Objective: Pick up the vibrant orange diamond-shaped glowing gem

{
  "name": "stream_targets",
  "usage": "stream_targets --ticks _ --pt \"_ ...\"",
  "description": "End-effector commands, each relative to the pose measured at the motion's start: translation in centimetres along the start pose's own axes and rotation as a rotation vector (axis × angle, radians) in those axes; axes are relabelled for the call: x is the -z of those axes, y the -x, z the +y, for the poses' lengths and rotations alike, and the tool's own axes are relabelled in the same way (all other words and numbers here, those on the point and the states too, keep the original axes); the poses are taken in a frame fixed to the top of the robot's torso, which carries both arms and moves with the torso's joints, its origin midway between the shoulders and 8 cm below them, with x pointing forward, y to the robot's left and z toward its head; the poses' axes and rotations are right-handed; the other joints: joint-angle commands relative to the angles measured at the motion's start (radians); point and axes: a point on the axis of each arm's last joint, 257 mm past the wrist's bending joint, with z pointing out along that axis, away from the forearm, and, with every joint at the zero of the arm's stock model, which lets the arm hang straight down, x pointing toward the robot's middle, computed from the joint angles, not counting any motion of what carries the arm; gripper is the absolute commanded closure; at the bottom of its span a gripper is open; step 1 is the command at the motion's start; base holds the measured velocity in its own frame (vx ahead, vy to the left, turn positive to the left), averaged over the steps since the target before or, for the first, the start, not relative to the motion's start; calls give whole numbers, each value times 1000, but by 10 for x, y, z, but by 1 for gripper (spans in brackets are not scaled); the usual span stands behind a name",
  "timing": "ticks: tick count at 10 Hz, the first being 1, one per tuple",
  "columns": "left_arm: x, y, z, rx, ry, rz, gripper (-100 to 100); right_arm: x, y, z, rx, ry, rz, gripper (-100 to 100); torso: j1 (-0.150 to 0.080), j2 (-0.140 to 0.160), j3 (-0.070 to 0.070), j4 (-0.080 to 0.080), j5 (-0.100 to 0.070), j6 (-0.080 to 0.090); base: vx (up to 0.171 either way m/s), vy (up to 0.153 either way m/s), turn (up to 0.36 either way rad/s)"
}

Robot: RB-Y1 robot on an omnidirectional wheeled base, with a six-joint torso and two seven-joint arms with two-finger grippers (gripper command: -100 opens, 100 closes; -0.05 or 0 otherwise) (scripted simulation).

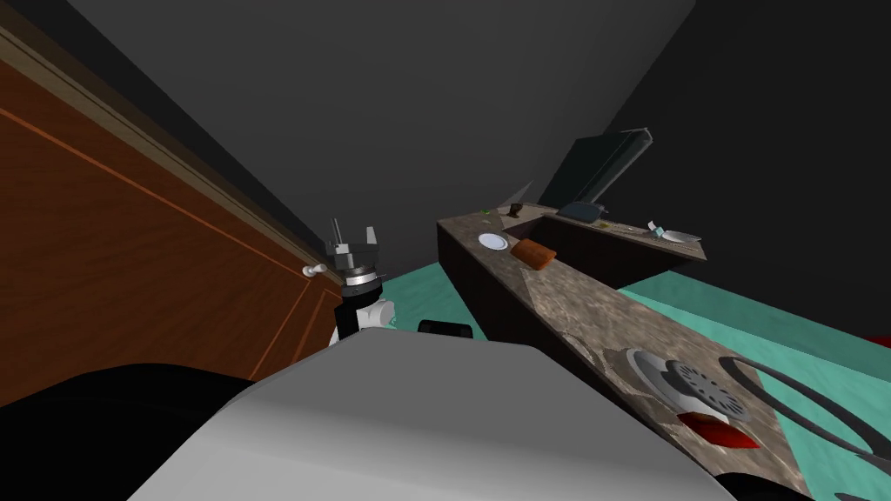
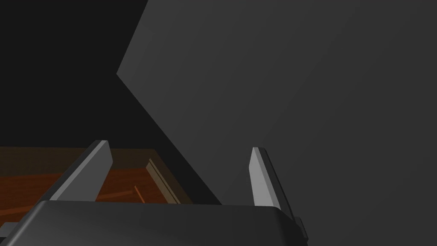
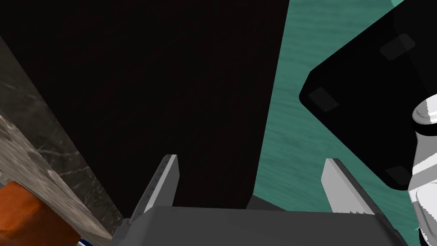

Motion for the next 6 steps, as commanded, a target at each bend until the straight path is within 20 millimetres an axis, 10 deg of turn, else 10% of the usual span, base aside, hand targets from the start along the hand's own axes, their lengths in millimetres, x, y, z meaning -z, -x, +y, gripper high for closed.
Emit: stream_targets --ticks 1,6 --pt "0 0 0 0 0 0 0 4 -2 -3 12 -7 13 -100 0 0 0 0 0 0 22 10 -21" --pt "0 0 0 0 0 0 0 58 -111 -23 349 -8 287 -100 -1 0 0 0 0 0 60 21 144"
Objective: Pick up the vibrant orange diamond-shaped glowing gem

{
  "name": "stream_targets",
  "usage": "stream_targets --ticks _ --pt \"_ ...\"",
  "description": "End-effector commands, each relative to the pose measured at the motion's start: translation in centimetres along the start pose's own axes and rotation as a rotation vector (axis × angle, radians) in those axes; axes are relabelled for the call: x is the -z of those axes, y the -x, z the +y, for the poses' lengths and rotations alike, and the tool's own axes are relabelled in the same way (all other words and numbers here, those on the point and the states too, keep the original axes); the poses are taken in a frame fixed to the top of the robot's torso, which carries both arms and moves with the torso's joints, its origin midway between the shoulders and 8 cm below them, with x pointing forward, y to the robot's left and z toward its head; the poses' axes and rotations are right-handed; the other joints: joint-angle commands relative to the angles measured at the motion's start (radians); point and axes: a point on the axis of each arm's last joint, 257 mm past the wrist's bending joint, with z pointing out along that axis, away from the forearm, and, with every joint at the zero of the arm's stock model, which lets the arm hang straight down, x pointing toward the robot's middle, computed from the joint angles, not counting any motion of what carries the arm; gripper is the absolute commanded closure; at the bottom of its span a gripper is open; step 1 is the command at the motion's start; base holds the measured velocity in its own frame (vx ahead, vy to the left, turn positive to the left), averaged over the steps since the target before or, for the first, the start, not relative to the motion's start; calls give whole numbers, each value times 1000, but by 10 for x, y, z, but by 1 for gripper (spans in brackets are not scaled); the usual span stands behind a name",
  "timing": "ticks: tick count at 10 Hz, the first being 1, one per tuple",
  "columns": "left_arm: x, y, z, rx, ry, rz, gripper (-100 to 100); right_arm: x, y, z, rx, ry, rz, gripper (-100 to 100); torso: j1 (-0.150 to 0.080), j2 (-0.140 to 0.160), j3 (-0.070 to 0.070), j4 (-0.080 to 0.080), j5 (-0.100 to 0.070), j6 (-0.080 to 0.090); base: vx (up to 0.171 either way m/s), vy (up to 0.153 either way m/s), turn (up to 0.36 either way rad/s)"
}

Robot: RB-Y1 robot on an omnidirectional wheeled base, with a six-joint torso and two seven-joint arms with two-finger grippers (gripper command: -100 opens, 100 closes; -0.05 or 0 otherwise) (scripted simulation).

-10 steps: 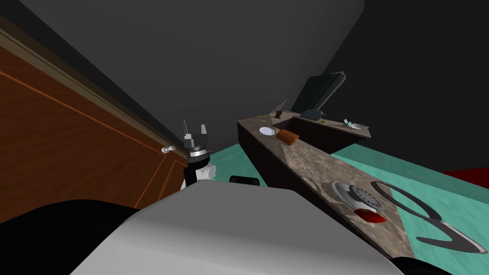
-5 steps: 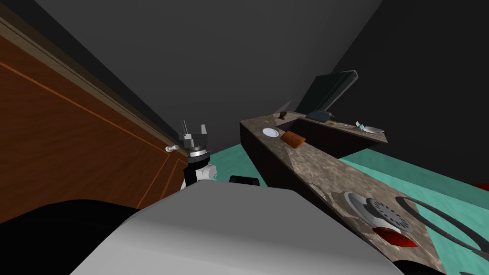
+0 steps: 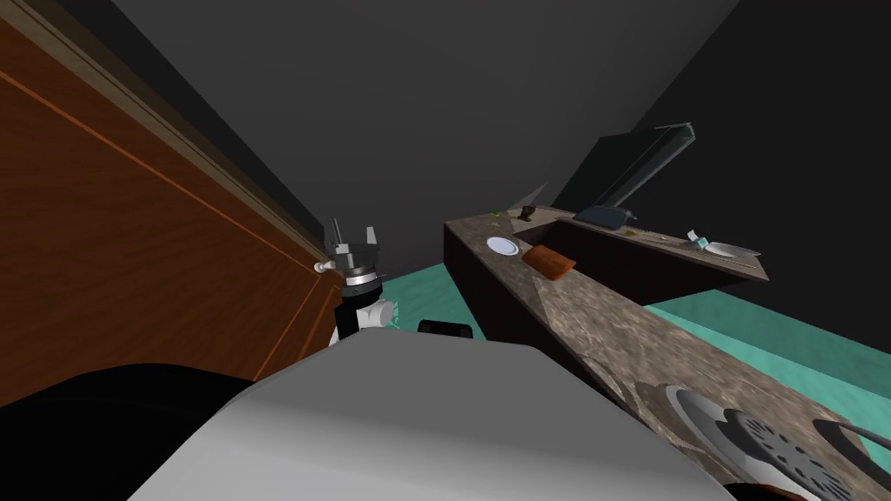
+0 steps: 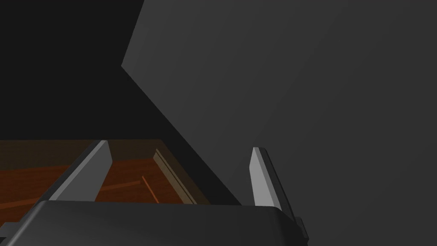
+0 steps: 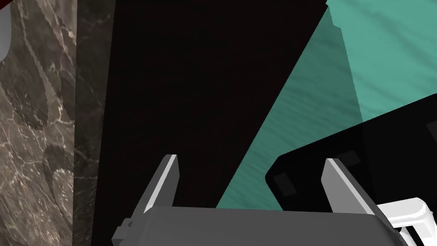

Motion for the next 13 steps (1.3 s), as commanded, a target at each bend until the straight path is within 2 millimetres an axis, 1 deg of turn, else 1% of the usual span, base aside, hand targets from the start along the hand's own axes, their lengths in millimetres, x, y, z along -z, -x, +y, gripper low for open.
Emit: stream_targets --ticks 1,2,3,4,6,8,10,11,12,13 --pt "0 0 0 0 0 0 0 6 -16 -5 68 2 33 -100 0 0 0 0 0 0 60 -1 76" --pt "0 0 0 0 0 0 0 6 -16 -5 68 2 33 -100 -1 1 0 0 0 0 22 0 6" --pt "0 0 0 0 0 0 0 14 -40 -6 147 3 86 -100 -1 2 1 0 0 0 36 0 104" --pt "0 0 0 0 0 0 0 14 -40 -6 147 3 86 -100 -1 2 1 0 0 -1 38 -8 78" --pt "0 0 0 0 0 0 0 31 -81 -12 289 7 176 -100 -1 2 1 0 0 0 57 -14 159" --pt "0 0 0 0 0 0 0 31 -81 -12 289 7 176 -100 -3 1 0 0 -1 0 37 -23 8" --pt "0 0 0 0 0 0 0 45 -112 -21 405 9 243 -100 -2 3 2 1 -1 0 38 -37 122" --pt "0 0 0 0 0 0 0 45 -112 -21 396 8 243 -100 -4 1 1 0 -1 0 47 -55 54" --pt "0 0 0 0 0 0 0 55 -133 -34 489 4 289 -100 -4 2 1 1 -1 0 56 -88 157" --pt "0 0 0 0 0 0 0 55 -133 -34 489 4 289 -100 -6 1 0 0 -2 -1 55 -114 86"
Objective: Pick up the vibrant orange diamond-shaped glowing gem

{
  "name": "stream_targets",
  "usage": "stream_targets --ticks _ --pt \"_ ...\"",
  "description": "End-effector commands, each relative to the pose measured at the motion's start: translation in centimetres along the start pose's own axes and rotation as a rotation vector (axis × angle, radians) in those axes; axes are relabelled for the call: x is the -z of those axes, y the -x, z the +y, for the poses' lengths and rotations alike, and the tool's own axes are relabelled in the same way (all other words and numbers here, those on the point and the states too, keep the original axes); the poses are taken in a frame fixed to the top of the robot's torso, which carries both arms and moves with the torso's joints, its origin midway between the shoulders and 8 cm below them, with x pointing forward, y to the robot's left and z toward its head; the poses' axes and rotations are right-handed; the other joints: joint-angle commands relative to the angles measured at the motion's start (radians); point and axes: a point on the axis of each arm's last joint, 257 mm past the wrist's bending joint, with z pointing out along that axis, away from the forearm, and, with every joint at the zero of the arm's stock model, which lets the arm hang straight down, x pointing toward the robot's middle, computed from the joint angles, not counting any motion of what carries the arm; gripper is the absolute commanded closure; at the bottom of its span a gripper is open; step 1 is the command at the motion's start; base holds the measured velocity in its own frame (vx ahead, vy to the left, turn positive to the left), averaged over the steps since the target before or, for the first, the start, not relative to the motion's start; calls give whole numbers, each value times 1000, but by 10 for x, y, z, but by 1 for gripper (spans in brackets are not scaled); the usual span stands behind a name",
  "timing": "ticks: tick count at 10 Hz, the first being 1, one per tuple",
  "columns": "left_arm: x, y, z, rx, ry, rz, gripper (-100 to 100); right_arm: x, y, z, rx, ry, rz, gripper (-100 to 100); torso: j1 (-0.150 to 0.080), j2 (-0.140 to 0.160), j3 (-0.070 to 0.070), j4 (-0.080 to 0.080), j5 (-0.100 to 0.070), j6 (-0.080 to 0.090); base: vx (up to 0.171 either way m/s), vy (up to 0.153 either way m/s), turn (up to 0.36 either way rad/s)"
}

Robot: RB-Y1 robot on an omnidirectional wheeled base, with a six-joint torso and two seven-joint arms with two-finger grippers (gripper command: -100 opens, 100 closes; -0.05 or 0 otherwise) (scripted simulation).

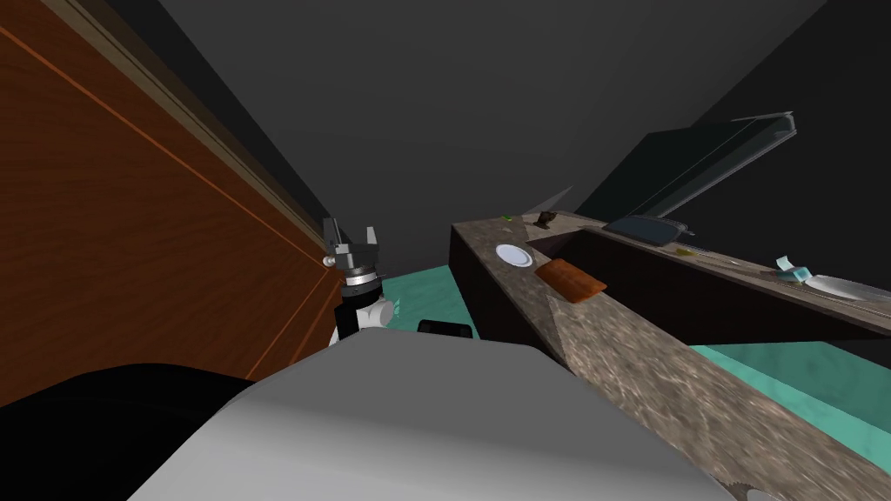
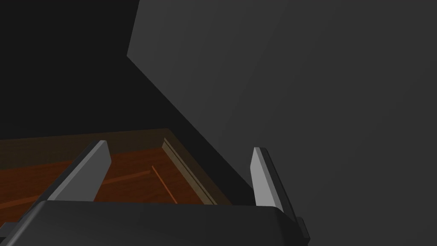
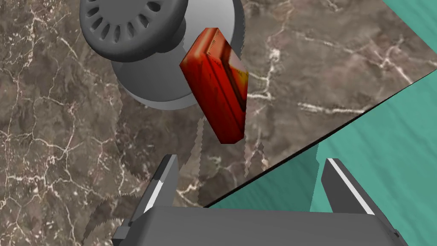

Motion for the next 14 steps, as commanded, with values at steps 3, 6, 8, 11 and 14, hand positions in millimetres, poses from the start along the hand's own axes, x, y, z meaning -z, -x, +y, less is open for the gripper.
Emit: stream_targets --ticks 3,6,8,11,14 --pt "0 0 0 0 0 0 0 0 -3 1 15 -3 8 -100 6 3 2 1 1 1 9 -29 -9" --pt "0 0 0 0 0 0 0 -11 3 11 7 8 11 -100 6 4 2 1 1 0 8 -24 36" --pt "0 0 0 0 0 0 0 -11 3 10 15 8 8 -100 5 3 2 1 1 1 11 -29 8" --pt "0 0 0 0 0 0 0 -11 3 7 13 3 10 100 5 5 3 1 0 3 1 -1 8" --pt "0 0 0 0 0 0 0 -11 3 7 12 2 10 0 4 7 4 2 -1 3 0 0 0"
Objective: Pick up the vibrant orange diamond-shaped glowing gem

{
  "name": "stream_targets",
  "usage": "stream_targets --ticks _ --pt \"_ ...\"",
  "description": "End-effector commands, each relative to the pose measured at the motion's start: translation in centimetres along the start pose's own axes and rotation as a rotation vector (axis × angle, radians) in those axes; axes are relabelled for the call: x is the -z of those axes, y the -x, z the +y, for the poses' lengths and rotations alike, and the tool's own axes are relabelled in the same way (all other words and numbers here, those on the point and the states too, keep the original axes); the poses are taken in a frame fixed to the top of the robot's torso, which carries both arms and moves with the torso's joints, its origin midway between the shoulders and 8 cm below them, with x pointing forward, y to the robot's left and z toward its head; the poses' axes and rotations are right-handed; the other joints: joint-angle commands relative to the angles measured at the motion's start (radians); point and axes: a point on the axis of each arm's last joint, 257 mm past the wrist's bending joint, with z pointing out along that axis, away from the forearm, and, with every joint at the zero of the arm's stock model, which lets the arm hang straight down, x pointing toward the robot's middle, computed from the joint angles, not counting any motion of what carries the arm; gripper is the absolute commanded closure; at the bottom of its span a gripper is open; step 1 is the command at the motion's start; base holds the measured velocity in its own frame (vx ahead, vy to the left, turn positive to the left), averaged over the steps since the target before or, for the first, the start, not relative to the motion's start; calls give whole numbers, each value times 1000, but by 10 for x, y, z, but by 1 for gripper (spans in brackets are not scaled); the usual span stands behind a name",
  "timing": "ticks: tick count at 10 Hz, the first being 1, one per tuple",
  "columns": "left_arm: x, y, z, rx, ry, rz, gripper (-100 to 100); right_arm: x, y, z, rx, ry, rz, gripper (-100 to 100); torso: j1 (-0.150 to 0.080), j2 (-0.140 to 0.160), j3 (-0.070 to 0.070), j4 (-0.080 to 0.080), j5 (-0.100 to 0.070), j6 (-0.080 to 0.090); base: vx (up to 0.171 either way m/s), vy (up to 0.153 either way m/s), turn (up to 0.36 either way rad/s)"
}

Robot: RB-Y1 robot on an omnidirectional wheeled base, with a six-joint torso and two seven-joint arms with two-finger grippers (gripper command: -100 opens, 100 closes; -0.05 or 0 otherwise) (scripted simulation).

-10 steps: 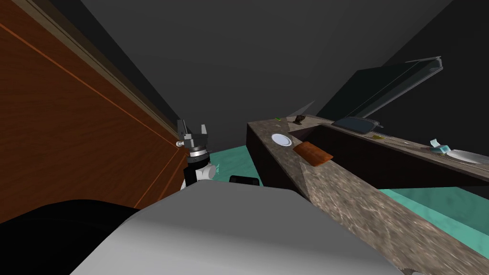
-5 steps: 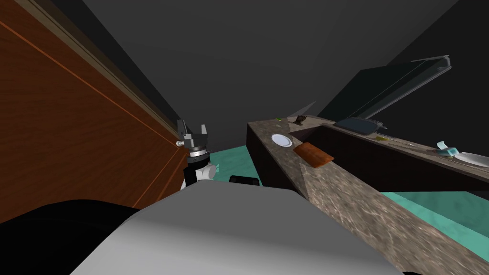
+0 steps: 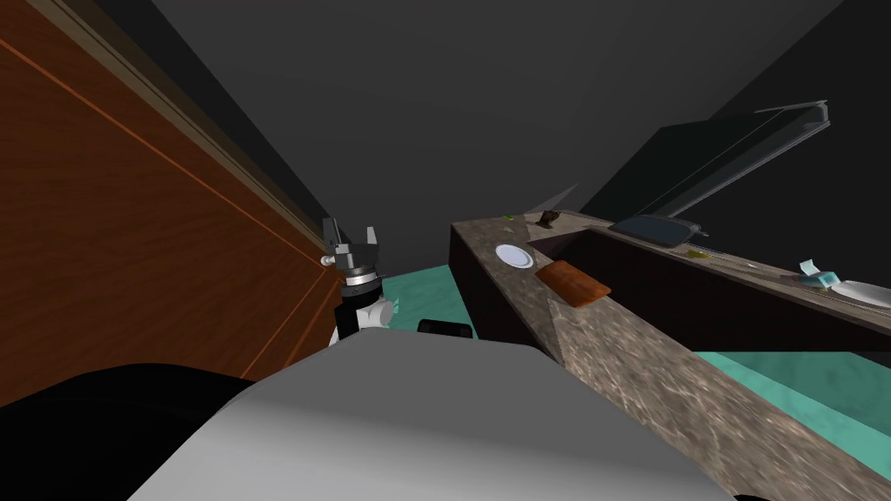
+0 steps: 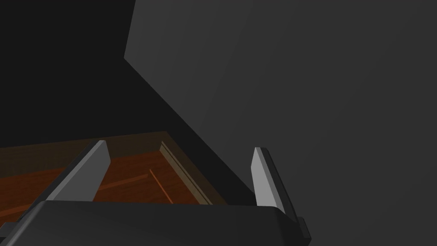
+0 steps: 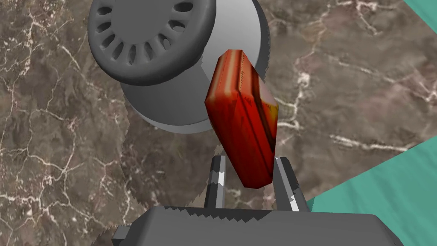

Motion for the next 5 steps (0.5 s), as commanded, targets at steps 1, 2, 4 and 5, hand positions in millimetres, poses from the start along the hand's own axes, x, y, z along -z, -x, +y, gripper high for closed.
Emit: stream_targets --ticks 1,2,4,5 --pt "0 0 0 0 0 0 0 7 -4 -3 -2 -1 -1 100 0 0 0 0 0 0 -13 28 -66" --pt "0 0 0 0 0 0 0 7 -4 -3 -2 -1 -1 100 2 1 0 0 1 1 -19 37 -47" --pt "0 0 0 0 0 0 0 7 -4 -3 1 -1 -1 100 2 1 1 0 1 1 -8 14 -4" --pt "0 0 0 0 0 0 0 7 -4 -2 -1 0 -1 0 1 1 0 0 1 0 0 0 0"
